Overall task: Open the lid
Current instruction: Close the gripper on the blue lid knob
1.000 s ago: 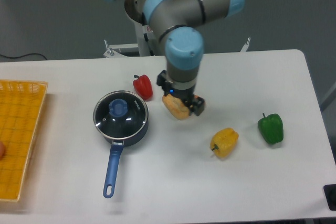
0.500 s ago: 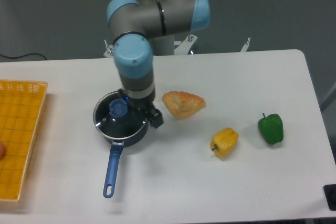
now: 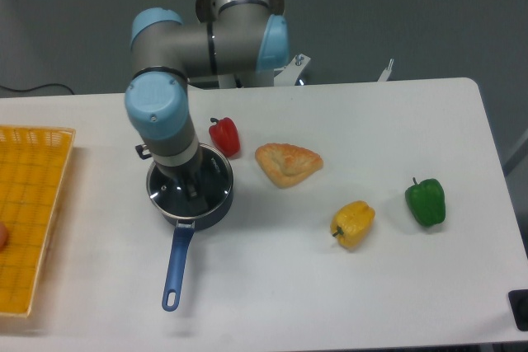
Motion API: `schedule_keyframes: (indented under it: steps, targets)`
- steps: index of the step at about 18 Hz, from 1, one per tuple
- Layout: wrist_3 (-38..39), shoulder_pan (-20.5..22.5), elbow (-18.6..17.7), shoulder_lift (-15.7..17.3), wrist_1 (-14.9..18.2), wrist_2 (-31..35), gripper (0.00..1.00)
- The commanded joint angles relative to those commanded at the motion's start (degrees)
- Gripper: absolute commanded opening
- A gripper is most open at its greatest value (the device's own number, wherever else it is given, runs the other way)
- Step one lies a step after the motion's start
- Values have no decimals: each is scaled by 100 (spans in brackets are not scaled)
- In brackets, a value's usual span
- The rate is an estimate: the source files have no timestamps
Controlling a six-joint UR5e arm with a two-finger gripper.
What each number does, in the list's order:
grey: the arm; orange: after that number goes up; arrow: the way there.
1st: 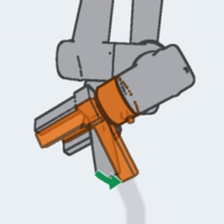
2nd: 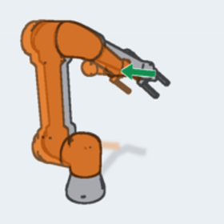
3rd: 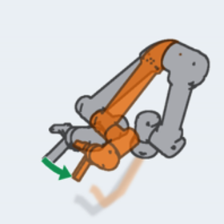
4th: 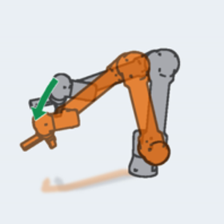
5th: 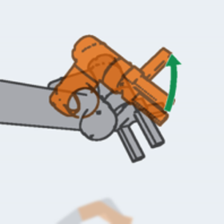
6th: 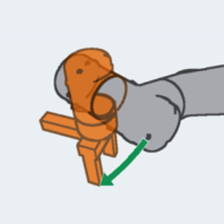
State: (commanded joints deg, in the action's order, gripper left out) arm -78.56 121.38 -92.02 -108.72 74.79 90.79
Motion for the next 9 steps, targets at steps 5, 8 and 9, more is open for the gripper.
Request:
schedule_keyframes:
  steps: [5, 8, 9]
  targets:
    - [-335, -71, -123, 35, 150, 308, 100]
    - [-353, -71, -281, 105, 88, 317, 100]
    - [-344, -71, -308, 114, 88, 317, 100]
